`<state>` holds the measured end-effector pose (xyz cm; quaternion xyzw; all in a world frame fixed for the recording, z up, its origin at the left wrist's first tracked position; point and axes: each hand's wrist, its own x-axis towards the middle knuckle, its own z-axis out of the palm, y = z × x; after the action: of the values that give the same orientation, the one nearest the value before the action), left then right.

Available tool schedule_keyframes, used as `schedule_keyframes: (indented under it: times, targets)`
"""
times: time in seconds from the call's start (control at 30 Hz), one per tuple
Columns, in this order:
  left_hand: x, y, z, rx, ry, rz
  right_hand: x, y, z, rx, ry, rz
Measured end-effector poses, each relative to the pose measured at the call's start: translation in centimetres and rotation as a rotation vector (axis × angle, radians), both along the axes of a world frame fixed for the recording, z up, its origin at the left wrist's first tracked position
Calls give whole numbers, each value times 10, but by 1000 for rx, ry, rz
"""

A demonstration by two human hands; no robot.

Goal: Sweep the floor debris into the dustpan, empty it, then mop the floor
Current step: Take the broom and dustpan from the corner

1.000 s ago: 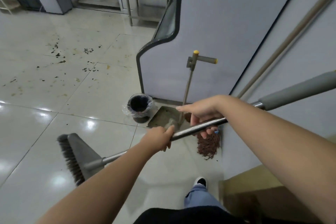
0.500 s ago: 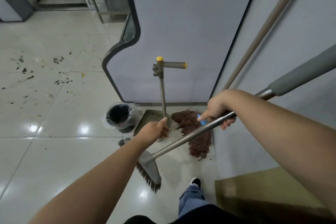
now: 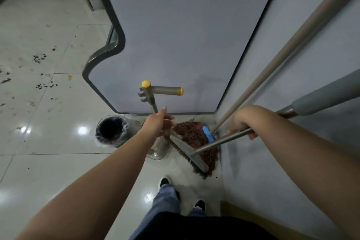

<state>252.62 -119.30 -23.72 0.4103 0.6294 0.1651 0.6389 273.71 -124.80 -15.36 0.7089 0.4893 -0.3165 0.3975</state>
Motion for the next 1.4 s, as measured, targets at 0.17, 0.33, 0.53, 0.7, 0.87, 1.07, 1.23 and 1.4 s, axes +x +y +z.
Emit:
schedule_keyframes:
  times: [0.17,0.33,0.53,0.7,0.87,1.07,1.23,1.4]
  targets:
    - [25,46,-3,-154,-203,168,32,11,-11,-53,-7,-318]
    - [39,73,-6,-272,-296,127,47,18,-15,-88,44,-584]
    - [33,78,-9,-424,-423,152,37,8,-42,-34,127,-830]
    - [25,76,4,-401,-537,358,20,-16,-82,-82,258,-1022]
    - [15,45,14,-407,-600,436,14,-48,-108,-60,354,-1105]
    - [-17,-26,18,-262,-338,320,35,-87,-115,-88,433,-1029]
    - [-47,-79,16,-237,-179,466,39,-107,-122,-105,435,-927]
    - [-89,-112,17,-51,-62,611,21,-116,-128,-75,416,-908]
